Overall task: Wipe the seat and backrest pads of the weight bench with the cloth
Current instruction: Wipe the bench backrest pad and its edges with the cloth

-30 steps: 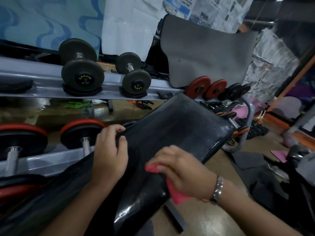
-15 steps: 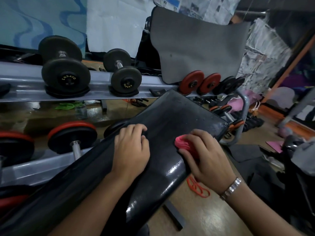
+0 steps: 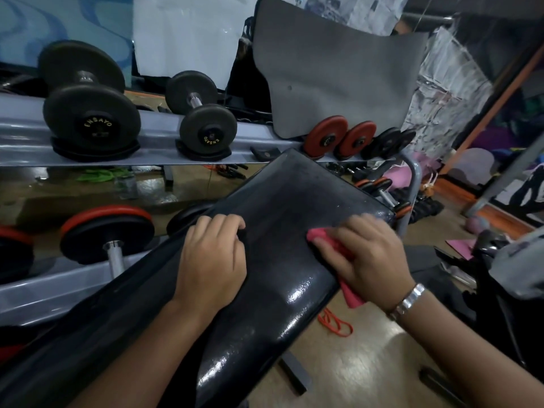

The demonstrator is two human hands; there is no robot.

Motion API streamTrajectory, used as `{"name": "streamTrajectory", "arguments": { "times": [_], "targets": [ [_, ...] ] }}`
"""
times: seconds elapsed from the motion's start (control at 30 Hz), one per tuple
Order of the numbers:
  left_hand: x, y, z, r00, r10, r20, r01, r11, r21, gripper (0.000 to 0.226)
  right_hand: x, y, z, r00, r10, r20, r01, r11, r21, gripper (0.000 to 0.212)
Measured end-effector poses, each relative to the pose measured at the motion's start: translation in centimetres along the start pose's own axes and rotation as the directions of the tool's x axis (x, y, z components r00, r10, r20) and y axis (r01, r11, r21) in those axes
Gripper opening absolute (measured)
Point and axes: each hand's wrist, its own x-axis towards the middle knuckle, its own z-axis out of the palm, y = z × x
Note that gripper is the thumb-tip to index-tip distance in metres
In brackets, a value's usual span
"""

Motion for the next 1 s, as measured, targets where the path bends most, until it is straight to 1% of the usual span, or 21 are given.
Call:
{"name": "streamTrajectory", "arguments": {
  "times": [0.1,0.17,0.23,0.3,0.33,0.37,0.4,0.47,0.53,0.57,0.6,0.67,0.7,0.73,0.77,0.83,0.87,0.9,0.93,1.0],
  "targets": [
    [-0.2,0.1,0.2,1.0,0.01,-0.002,-0.01,1.0,0.002,0.023,2.5,2.1,0.4,0.982,0.176,-0.075,-0.182,0.979,-0.095,0.033],
    [-0.2,0.0,0.2,1.0,0.01,0.0,-0.01,1.0,0.002,0.024,3.1,1.7,1.2,0.967,0.233,-0.1,-0.243,0.965,-0.098,0.035],
    [-0.2,0.0,0.2,1.0,0.005,0.001,-0.005,1.0,0.0,0.025,2.2,0.5,1.4,0.982,0.181,-0.055,-0.183,0.982,-0.035,0.031],
    [-0.2,0.0,0.2,1.0,0.009,-0.004,-0.009,1.0,-0.002,0.026,0.9,-0.1,0.9,0.998,0.069,-0.004,-0.069,0.997,0.036,0.026],
    [-0.2,0.0,0.2,1.0,0.013,-0.009,-0.013,1.0,-0.002,0.026,0.6,0.2,0.6,0.999,0.034,0.009,-0.034,0.999,0.039,0.025],
    [-0.3,-0.1,0.2,1.0,0.017,-0.013,-0.017,1.0,-0.001,0.026,0.7,0.9,0.3,0.999,0.031,0.009,-0.031,0.999,0.013,0.025],
    [-0.3,-0.1,0.2,1.0,0.02,-0.015,-0.02,1.0,-0.001,0.026,1.2,1.8,0.2,0.998,0.063,-0.003,-0.063,0.998,-0.027,0.026],
    [-0.3,-0.1,0.2,1.0,0.026,-0.01,-0.026,1.0,0.008,0.026,2.7,3.3,0.1,0.981,0.186,-0.055,-0.191,0.976,-0.106,0.033],
    [-0.3,-0.2,0.3,1.0,0.027,-0.005,-0.026,1.0,0.013,0.026,3.0,3.1,0.6,0.96,0.263,-0.097,-0.274,0.953,-0.13,0.036],
    [-0.3,-0.2,0.3,1.0,0.025,-0.004,-0.025,1.0,0.014,0.026,2.7,2.6,0.7,0.961,0.258,-0.096,-0.268,0.957,-0.111,0.034],
    [-0.3,-0.1,0.3,1.0,0.024,-0.004,-0.024,1.0,0.014,0.026,2.1,1.9,0.7,0.972,0.22,-0.078,-0.225,0.971,-0.073,0.03],
    [-0.3,-0.2,0.3,1.0,0.025,-0.004,-0.025,1.0,0.014,0.026,0.7,1.2,0.4,0.995,0.092,-0.027,-0.091,0.996,0.01,0.023],
    [-0.4,-0.2,0.3,1.0,0.024,-0.003,-0.024,1.0,0.014,0.026,0.3,1.5,0.1,0.999,0.052,-0.004,-0.052,0.998,0.019,0.023],
    [-0.4,-0.2,0.3,1.0,0.022,0.0,-0.022,1.0,0.014,0.025,0.4,2.4,-0.2,0.999,0.053,0.009,-0.053,0.999,-0.003,0.026],
    [-0.4,-0.2,0.4,1.0,0.02,0.001,-0.02,1.0,0.014,0.025,0.9,3.3,-0.4,0.995,0.103,0.005,-0.102,0.994,-0.039,0.03],
    [-0.3,-0.3,0.4,1.0,0.022,0.001,-0.022,1.0,0.018,0.025,2.4,5.3,-0.6,0.962,0.27,-0.041,-0.272,0.957,-0.1,0.037],
    [-0.3,-0.3,0.5,1.0,0.023,0.002,-0.023,1.0,0.02,0.025,3.0,5.8,-0.6,0.942,0.329,-0.062,-0.334,0.936,-0.106,0.039],
    [-0.3,-0.3,0.5,1.0,0.022,0.002,-0.022,1.0,0.021,0.025,3.1,5.8,-0.3,0.933,0.354,-0.07,-0.36,0.928,-0.095,0.039],
    [-0.3,-0.3,0.5,1.0,0.021,0.002,-0.021,1.0,0.021,0.025,3.0,5.5,-0.2,0.934,0.352,-0.063,-0.356,0.931,-0.074,0.038],
    [-0.4,-0.3,0.5,1.0,0.019,0.002,-0.019,1.0,0.022,0.025,2.0,4.4,-0.3,0.959,0.282,-0.016,-0.282,0.959,-0.01,0.031]
  ]
}}
